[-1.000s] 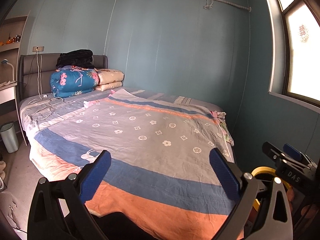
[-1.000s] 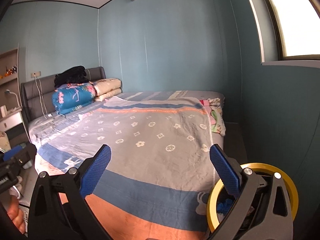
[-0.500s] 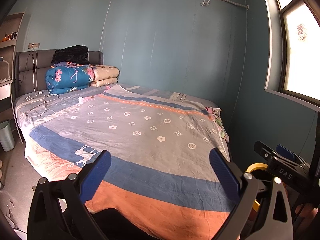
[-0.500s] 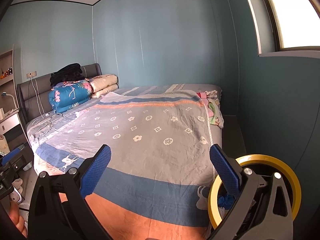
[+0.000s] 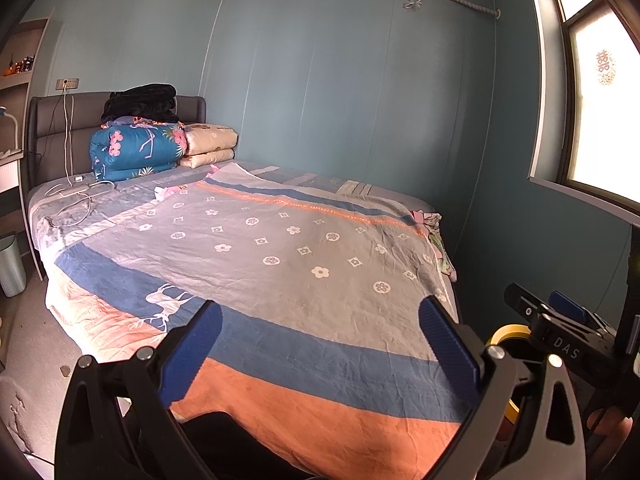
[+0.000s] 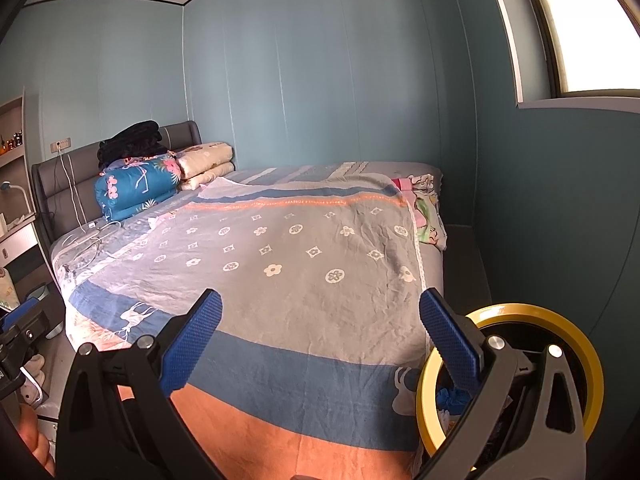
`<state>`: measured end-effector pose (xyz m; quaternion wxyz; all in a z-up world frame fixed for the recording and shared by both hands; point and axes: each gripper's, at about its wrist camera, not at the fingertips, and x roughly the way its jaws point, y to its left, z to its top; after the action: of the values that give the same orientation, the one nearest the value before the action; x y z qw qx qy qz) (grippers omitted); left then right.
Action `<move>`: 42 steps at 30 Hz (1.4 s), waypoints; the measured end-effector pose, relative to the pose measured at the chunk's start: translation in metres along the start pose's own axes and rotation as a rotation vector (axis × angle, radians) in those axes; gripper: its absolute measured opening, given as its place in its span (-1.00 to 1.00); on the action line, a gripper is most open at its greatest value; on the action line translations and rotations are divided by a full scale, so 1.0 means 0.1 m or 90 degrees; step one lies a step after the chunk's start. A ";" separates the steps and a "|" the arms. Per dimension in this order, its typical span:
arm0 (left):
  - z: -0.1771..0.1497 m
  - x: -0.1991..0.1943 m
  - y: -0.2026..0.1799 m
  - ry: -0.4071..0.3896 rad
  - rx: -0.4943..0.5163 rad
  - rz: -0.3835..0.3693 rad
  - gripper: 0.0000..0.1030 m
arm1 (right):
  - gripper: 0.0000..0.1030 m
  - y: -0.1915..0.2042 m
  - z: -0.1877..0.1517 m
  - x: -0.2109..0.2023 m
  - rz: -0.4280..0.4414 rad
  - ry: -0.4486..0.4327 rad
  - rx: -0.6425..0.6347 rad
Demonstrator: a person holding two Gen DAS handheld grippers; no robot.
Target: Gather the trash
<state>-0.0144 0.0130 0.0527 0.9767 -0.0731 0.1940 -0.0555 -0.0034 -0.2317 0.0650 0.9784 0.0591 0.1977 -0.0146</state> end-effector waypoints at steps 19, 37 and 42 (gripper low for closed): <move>-0.03 0.04 -0.02 0.008 -0.002 -0.001 0.85 | 0.85 -0.02 -0.03 0.04 -0.003 0.012 0.007; -0.07 0.07 -0.05 0.015 -0.002 -0.006 0.85 | 0.85 -0.06 -0.09 0.06 -0.007 0.020 0.011; -0.07 0.07 -0.05 0.016 -0.002 -0.006 0.85 | 0.85 -0.07 -0.09 0.09 -0.008 0.025 0.013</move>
<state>-0.0107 0.0065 0.0444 0.9738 -0.0752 0.2059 -0.0605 0.0015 -0.2371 0.0526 0.9736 0.0683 0.2170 -0.0213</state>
